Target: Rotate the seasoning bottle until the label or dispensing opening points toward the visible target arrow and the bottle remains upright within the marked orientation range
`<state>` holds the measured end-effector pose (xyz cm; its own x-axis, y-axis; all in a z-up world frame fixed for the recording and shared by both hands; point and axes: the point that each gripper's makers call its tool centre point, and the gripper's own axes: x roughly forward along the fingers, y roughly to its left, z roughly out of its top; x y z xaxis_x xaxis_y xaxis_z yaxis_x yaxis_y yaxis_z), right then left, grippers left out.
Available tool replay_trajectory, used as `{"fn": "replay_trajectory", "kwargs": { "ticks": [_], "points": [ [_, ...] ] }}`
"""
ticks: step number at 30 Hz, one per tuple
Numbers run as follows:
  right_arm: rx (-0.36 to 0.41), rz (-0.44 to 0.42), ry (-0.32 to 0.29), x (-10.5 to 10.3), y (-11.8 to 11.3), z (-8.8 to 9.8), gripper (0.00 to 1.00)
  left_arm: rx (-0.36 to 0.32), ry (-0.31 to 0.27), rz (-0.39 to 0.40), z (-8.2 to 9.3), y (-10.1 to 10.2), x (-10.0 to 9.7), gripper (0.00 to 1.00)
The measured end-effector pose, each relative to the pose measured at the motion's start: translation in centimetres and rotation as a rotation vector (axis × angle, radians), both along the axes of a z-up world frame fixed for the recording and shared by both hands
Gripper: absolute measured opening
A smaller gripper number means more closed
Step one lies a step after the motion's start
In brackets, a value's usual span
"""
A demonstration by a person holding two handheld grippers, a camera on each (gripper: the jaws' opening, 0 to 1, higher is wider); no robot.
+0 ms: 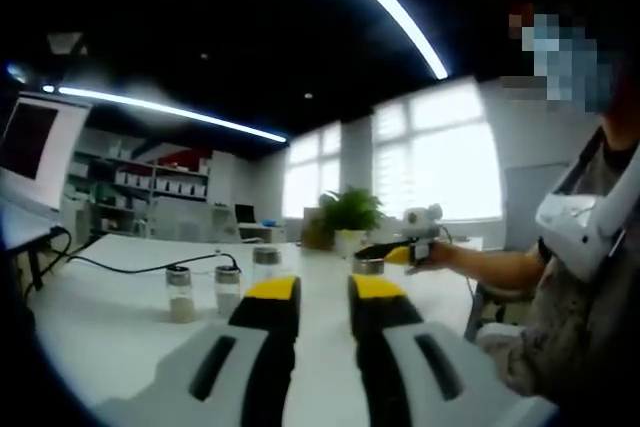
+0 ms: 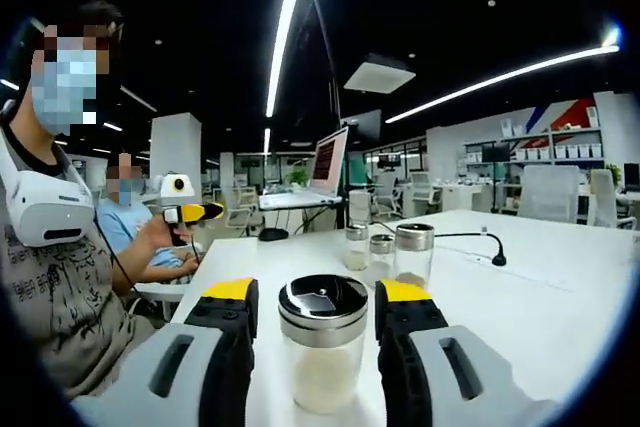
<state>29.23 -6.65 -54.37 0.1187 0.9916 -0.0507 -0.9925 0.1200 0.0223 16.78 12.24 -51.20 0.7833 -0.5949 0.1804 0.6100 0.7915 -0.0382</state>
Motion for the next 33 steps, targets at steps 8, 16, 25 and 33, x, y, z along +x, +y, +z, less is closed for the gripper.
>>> {"fn": "replay_trajectory", "kwargs": {
  "ticks": [8,16,25,33],
  "points": [
    [-0.008,0.033,0.016,-0.03,0.23,-0.54,0.37,0.000,-0.002,-0.002,0.11,0.10,-0.09,0.20],
    [-0.046,-0.053,-0.012,0.17,0.22,-0.61,0.37,-0.002,-0.001,-0.003,0.02,-0.01,-0.05,0.20],
    [-0.117,-0.292,0.007,0.42,0.52,-0.65,0.37,-0.001,-0.004,0.000,0.24,0.04,-0.04,0.20],
    [-0.075,-0.518,0.016,0.55,0.69,-0.59,0.37,0.006,0.015,-0.002,-0.31,0.04,0.34,0.20]
  ]
}}
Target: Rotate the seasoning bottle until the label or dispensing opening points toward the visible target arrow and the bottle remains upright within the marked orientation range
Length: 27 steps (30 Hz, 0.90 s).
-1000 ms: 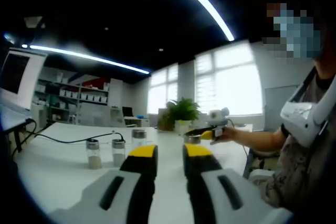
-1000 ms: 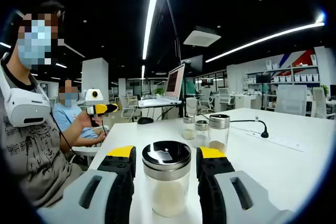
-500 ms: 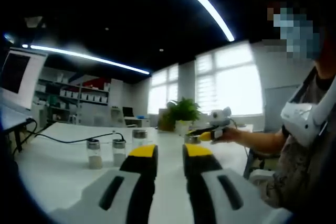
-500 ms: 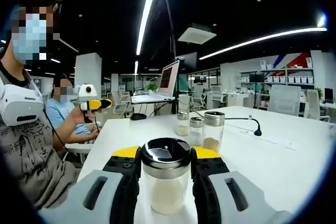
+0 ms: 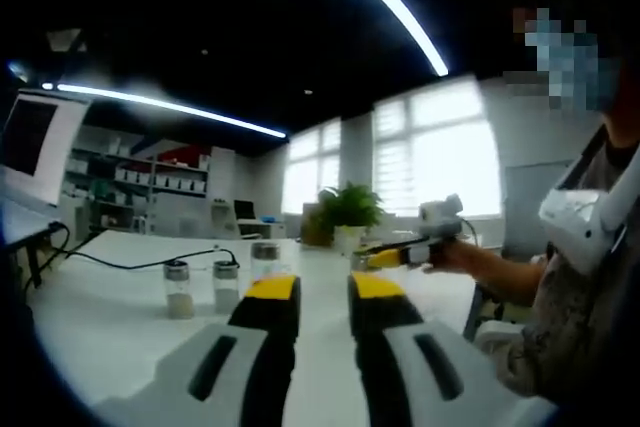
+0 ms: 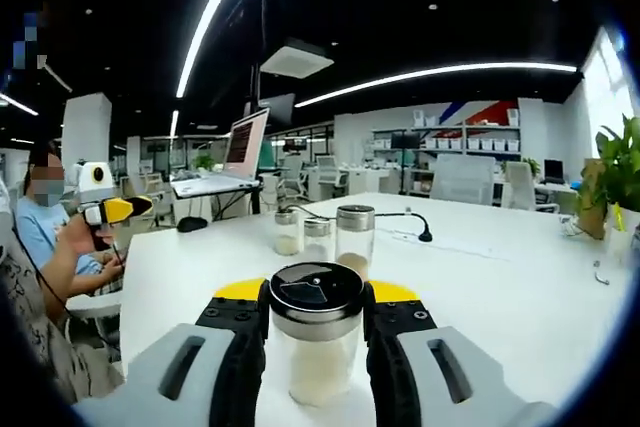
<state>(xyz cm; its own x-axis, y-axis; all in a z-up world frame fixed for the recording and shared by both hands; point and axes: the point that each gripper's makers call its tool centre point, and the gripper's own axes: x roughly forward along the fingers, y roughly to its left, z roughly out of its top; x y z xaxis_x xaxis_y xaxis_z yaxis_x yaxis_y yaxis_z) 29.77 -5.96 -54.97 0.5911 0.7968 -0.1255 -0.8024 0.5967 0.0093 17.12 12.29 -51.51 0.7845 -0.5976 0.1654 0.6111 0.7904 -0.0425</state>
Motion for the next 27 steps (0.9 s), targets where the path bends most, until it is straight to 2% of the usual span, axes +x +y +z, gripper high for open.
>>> {"fn": "replay_trajectory", "kwargs": {
  "ticks": [4,9,11,13,14,16,20,22,24,27],
  "points": [
    [-0.015,-0.044,-0.006,0.1,0.1,0.0,0.37,0.007,0.001,0.001,0.0,-0.1,0.0,0.20],
    [0.003,-0.030,-0.020,0.4,-0.1,0.0,0.37,0.005,0.006,0.001,-0.2,-0.4,0.1,0.20],
    [-0.016,0.020,-0.037,0.1,0.0,-0.1,0.39,0.010,0.010,-0.002,-0.2,-0.7,0.1,0.20],
    [0.013,0.087,-0.002,-0.5,0.5,0.0,0.52,0.017,0.008,-0.005,-0.2,-0.8,0.0,0.20],
    [0.023,0.125,-0.006,-0.7,0.6,0.2,0.56,0.017,0.006,-0.005,-0.1,-0.8,0.0,0.20],
    [-0.012,0.180,-0.012,-1.0,0.5,0.0,0.53,0.012,0.001,-0.001,0.0,-0.7,-0.1,0.20],
    [-0.110,0.238,-0.079,-1.2,0.2,0.1,0.52,0.005,0.002,0.008,0.0,-0.3,0.0,0.20],
    [-0.100,0.270,-0.086,-1.2,0.3,0.6,0.52,0.004,0.003,0.010,-0.1,-0.3,0.0,0.20],
    [-0.086,0.316,-0.080,-1.0,0.3,0.9,0.50,0.003,0.004,0.006,-0.2,-0.3,0.0,0.20],
    [-0.031,0.369,0.017,-0.7,0.2,0.9,0.47,0.001,0.006,-0.001,-0.3,-0.5,0.0,0.20]
  ]
}}
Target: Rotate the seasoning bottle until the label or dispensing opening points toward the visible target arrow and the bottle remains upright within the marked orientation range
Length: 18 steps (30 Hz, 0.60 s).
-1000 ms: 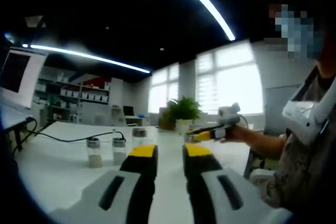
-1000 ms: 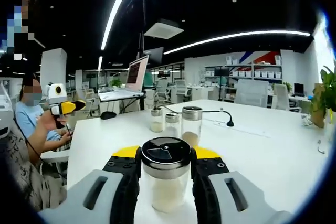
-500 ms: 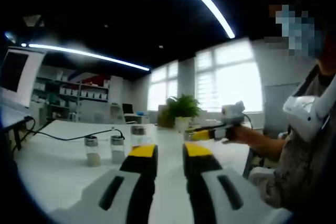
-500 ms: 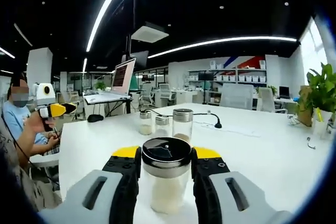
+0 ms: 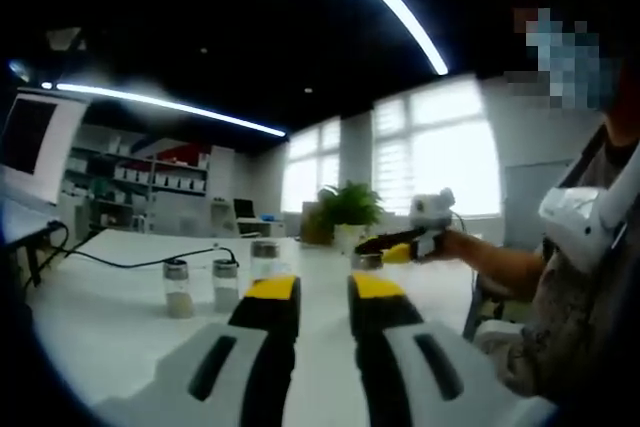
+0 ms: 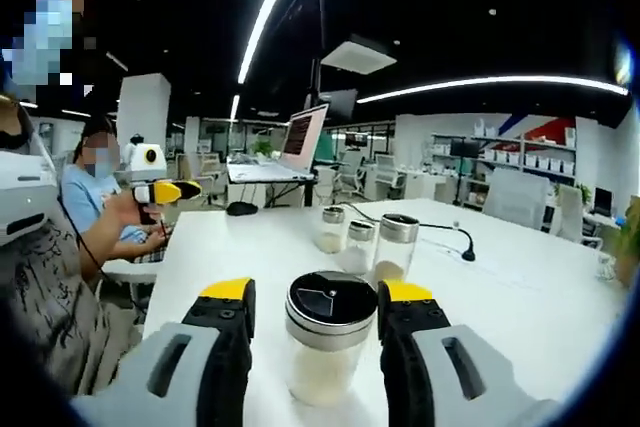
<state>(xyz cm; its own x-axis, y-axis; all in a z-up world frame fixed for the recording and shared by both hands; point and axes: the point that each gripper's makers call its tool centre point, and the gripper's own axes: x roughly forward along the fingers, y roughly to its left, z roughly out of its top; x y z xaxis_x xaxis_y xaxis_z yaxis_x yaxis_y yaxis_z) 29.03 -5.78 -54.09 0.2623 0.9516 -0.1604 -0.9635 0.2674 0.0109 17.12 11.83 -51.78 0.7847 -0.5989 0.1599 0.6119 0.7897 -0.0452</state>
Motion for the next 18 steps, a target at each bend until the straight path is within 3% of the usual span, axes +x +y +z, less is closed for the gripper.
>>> {"fn": "replay_trajectory", "kwargs": {
  "ticks": [1,6,9,11,15,18],
  "points": [
    [0.006,0.014,0.018,0.0,0.0,0.0,0.46,-0.002,-0.002,-0.004,0.1,-0.1,-0.1,0.20],
    [-0.004,0.105,-0.029,0.4,-0.4,-0.1,0.38,-0.031,-0.019,-0.024,0.8,0.0,-0.4,0.20],
    [0.064,0.205,0.037,0.0,-0.6,0.1,0.38,-0.032,-0.020,-0.017,0.7,0.3,-0.4,0.20],
    [0.076,0.228,0.039,0.1,-0.8,0.0,0.38,-0.071,-0.029,-0.038,1.3,0.2,-0.7,0.20],
    [0.052,0.260,0.035,-0.1,-0.5,-1.2,0.40,-0.093,-0.041,-0.041,1.7,0.3,-0.9,0.20],
    [0.022,0.277,-0.006,-0.3,-0.2,-1.8,0.41,-0.088,-0.040,-0.032,1.7,0.3,-0.8,0.20]
  ]
}}
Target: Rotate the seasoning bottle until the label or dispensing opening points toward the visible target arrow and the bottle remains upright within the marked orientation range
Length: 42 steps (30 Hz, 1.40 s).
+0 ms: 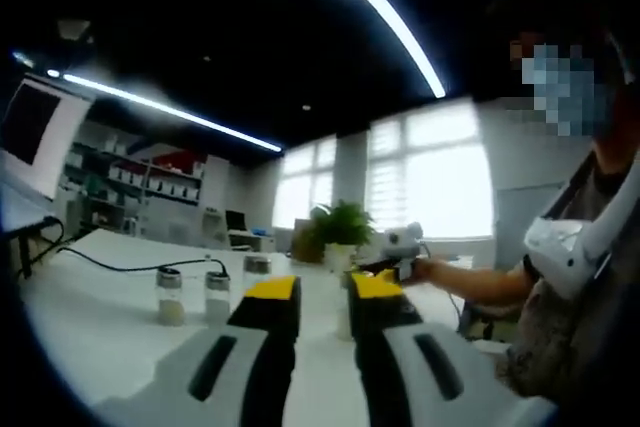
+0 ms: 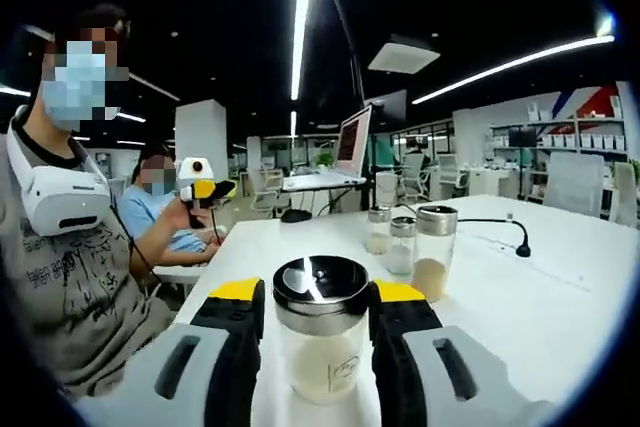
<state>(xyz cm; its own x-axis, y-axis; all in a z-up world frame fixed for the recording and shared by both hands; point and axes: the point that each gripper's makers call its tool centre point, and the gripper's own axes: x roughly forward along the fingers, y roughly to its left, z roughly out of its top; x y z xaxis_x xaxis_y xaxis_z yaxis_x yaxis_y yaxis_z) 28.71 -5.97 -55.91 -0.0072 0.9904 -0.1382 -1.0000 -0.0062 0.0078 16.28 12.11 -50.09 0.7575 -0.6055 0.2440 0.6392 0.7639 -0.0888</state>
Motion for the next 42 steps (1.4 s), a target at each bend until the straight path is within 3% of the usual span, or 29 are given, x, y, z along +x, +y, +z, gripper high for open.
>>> {"fn": "replay_trajectory", "kwargs": {
  "ticks": [9,13,20,24,30,35,36,42],
  "points": [
    [0.080,0.015,0.028,0.4,0.0,1.4,0.39,-0.001,0.000,0.004,-0.1,0.1,0.1,0.20],
    [0.081,0.017,0.037,0.3,0.1,1.3,0.38,-0.002,0.000,0.005,0.0,0.1,0.2,0.20],
    [0.087,-0.053,0.033,0.7,0.1,1.3,0.37,0.011,0.007,0.016,-0.2,0.3,0.5,0.20],
    [0.110,-0.136,0.029,0.8,0.0,1.3,0.37,0.008,0.007,0.016,-0.2,0.4,0.5,0.20],
    [0.080,-0.339,-0.003,0.8,0.1,1.2,0.37,0.008,0.012,0.015,-0.4,0.3,0.6,0.20],
    [0.073,-0.490,0.020,0.7,0.3,1.2,0.37,0.026,0.020,0.024,-0.8,0.2,0.7,0.20],
    [0.068,-0.509,-0.003,0.8,0.4,1.2,0.37,0.027,0.020,0.023,-0.8,0.2,0.7,0.20],
    [0.076,-0.574,-0.006,0.2,0.5,1.2,0.37,0.033,0.014,0.021,-0.7,0.1,0.4,0.20]
  ]
}}
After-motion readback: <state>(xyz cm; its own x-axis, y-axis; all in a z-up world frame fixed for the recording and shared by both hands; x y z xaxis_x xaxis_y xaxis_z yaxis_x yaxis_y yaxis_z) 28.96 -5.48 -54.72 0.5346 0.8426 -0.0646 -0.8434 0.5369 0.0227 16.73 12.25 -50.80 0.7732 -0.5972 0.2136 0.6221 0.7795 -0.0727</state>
